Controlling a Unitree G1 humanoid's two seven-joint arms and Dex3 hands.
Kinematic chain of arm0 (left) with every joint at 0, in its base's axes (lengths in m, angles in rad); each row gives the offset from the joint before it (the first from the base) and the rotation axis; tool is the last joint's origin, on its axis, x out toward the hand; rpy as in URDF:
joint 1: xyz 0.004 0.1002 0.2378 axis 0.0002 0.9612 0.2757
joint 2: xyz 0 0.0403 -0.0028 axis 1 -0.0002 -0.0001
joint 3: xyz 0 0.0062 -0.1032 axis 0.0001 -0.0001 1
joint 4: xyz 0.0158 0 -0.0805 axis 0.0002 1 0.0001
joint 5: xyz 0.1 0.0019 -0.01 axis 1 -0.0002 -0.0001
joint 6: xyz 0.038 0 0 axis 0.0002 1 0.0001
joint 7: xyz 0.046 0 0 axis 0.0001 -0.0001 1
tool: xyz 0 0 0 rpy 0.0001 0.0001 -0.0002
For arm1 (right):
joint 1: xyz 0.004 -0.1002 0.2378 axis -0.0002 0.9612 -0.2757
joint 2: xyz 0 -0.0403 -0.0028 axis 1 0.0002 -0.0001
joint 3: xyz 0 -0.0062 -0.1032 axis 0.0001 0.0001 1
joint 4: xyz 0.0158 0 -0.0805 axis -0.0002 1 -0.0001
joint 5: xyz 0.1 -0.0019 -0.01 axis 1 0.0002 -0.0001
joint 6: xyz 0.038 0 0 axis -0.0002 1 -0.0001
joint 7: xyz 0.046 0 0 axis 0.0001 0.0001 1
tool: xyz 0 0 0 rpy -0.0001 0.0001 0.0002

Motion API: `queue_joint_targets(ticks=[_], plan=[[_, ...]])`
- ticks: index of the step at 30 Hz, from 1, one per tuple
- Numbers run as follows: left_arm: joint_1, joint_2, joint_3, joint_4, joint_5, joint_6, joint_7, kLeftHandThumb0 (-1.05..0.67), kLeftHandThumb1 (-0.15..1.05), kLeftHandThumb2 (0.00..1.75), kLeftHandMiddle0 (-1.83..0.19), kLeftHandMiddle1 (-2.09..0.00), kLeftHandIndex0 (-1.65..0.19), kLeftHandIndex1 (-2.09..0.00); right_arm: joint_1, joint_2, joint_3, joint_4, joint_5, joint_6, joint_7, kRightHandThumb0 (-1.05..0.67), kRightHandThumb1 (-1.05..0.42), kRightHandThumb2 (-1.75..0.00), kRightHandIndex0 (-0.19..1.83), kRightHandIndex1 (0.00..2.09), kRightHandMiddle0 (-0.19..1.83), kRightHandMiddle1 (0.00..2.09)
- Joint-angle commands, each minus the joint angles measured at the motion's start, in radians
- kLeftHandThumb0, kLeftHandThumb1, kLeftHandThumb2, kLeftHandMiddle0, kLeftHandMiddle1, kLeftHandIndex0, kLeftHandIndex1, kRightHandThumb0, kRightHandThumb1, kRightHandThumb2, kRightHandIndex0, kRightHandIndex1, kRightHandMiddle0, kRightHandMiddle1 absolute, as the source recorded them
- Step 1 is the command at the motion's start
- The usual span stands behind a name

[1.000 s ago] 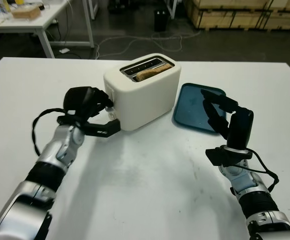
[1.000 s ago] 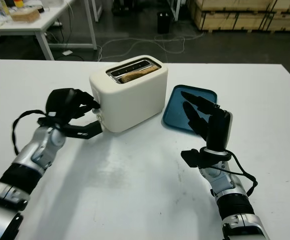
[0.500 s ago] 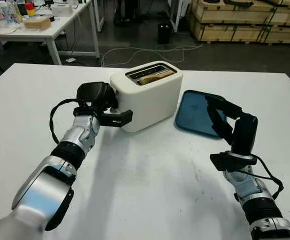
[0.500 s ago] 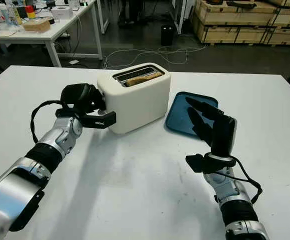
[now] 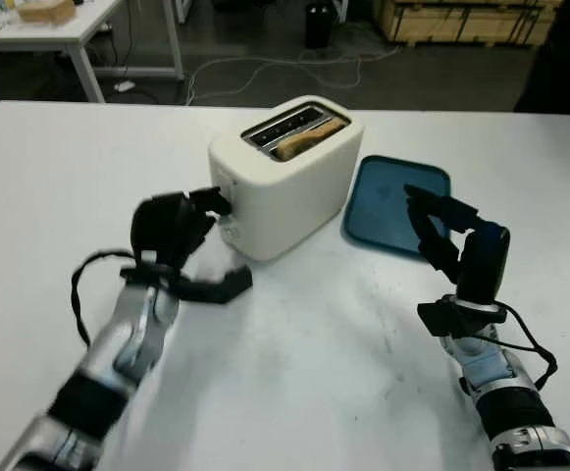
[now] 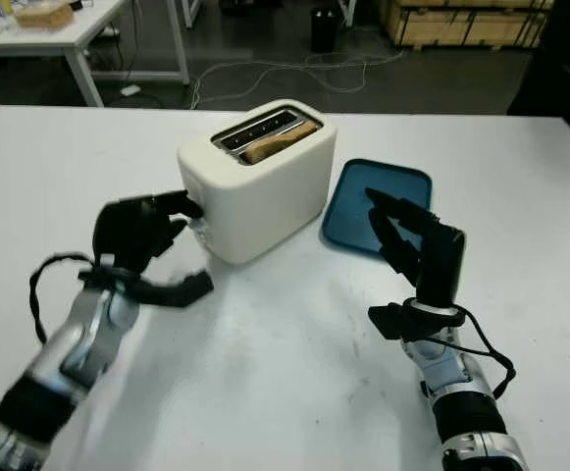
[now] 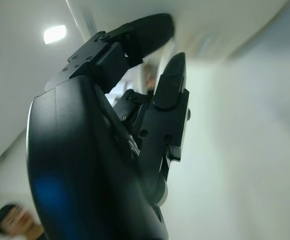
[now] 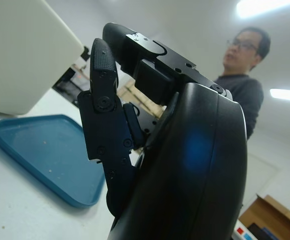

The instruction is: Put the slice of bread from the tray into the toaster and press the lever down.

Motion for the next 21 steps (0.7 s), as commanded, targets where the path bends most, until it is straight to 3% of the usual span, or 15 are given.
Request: queue_joint_targets(ticks=[1, 4, 7, 11, 15, 18, 21], plan=[[0.008, -0.02, 0.032, -0.051, 0.021, -0.008, 0.043, -0.11, 0.89, 0.0, -0.92, -1.61, -0.93, -0.98, -0.005, 0.002, -0.005, -0.017, 0.012, -0.024, 0.001, -0.38, -0.92, -0.25, 1.24, 0.05, 1.06, 0.0], [0.014, -0.056, 0.082, -0.065, 0.005, -0.009, 0.079, -0.14, 0.91, 0.03, -0.99, -1.37, -1.0, -0.69, -0.004, 0.002, -0.006, -0.019, 0.009, -0.024, 0.004, -0.38, -0.92, -0.25, 1.24, 0.05, 1.07, 0.01], [0.014, -0.09, 0.133, -0.063, -0.033, -0.031, 0.107, -0.18, 0.92, 0.13, -0.96, -1.35, -0.99, -0.55, -0.005, 0.001, -0.005, -0.02, 0.008, -0.03, 0.006, -0.38, -0.92, -0.25, 1.25, 0.05, 1.07, 0.01], [0.022, -0.148, 0.201, -0.088, -0.115, -0.049, 0.117, -0.31, 0.92, 0.18, -0.81, -1.26, -0.84, -0.35, -0.006, -0.003, -0.002, -0.015, 0.004, -0.035, 0.007, -0.37, -0.92, -0.25, 1.24, 0.05, 1.06, 0.0], [0.035, -0.186, 0.256, -0.148, -0.198, -0.047, 0.075, -0.39, 0.92, 0.25, -0.58, -0.76, -0.68, -0.13, -0.007, -0.004, 0.001, -0.013, -0.003, -0.028, 0.005, -0.39, -0.92, -0.25, 1.2, 0.03, 1.05, 0.0], [0.046, -0.207, 0.29, -0.169, -0.282, -0.14, 0.079, -0.46, 0.92, 0.35, -0.43, -0.54, -0.56, -0.03, -0.001, -0.001, 0.003, -0.03, -0.002, -0.003, 0.018, -0.44, -0.92, -0.28, 1.17, 0.01, 1.03, 0.0], [0.048, -0.229, 0.318, -0.161, -0.375, -0.288, 0.091, -0.52, 0.92, 0.47, -0.31, -0.47, -0.46, -0.01, 0.006, 0.011, 0.004, -0.045, 0.059, 0.024, 0.09, -0.47, -0.92, -0.29, 1.1, 0.0, 0.98, 0.0]])
